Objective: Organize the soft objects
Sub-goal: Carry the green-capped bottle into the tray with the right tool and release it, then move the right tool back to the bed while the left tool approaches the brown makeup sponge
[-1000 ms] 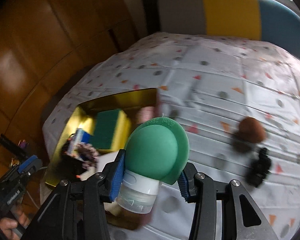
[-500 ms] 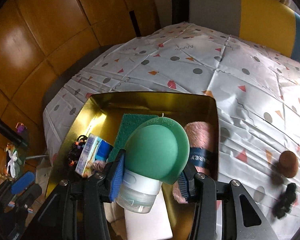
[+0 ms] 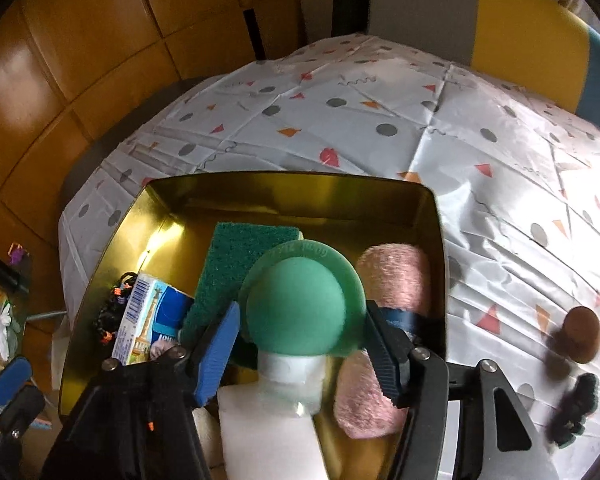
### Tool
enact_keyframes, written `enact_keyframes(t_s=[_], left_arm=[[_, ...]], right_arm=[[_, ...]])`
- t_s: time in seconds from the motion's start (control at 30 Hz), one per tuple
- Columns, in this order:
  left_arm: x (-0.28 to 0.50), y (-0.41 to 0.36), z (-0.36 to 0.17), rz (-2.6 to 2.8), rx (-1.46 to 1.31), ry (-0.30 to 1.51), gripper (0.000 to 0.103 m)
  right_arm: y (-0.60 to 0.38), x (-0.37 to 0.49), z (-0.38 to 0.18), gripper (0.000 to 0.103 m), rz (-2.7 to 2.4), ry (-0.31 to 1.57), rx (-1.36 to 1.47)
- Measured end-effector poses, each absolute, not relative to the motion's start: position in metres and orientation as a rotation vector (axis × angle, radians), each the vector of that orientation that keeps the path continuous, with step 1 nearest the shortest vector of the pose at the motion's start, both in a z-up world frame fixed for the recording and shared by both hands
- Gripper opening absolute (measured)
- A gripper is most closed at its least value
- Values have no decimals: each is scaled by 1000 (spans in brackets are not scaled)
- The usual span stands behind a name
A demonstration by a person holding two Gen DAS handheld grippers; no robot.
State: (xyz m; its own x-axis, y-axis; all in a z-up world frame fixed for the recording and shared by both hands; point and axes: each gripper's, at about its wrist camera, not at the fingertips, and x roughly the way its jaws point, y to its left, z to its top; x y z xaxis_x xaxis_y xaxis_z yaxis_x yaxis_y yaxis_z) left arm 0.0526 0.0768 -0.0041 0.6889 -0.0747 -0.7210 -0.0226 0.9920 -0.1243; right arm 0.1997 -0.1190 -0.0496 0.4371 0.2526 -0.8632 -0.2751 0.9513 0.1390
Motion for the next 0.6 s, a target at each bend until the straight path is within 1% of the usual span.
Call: enact_keyframes(t_s=[0.27, 0.6], left_arm=[[47, 70, 1, -40, -109, 802, 34], [40, 57, 7, -61, -74, 794, 34]], right_arm=[[-139, 178, -32, 68, 324, 1010, 27], [-169, 146, -15, 70, 276, 937, 33]])
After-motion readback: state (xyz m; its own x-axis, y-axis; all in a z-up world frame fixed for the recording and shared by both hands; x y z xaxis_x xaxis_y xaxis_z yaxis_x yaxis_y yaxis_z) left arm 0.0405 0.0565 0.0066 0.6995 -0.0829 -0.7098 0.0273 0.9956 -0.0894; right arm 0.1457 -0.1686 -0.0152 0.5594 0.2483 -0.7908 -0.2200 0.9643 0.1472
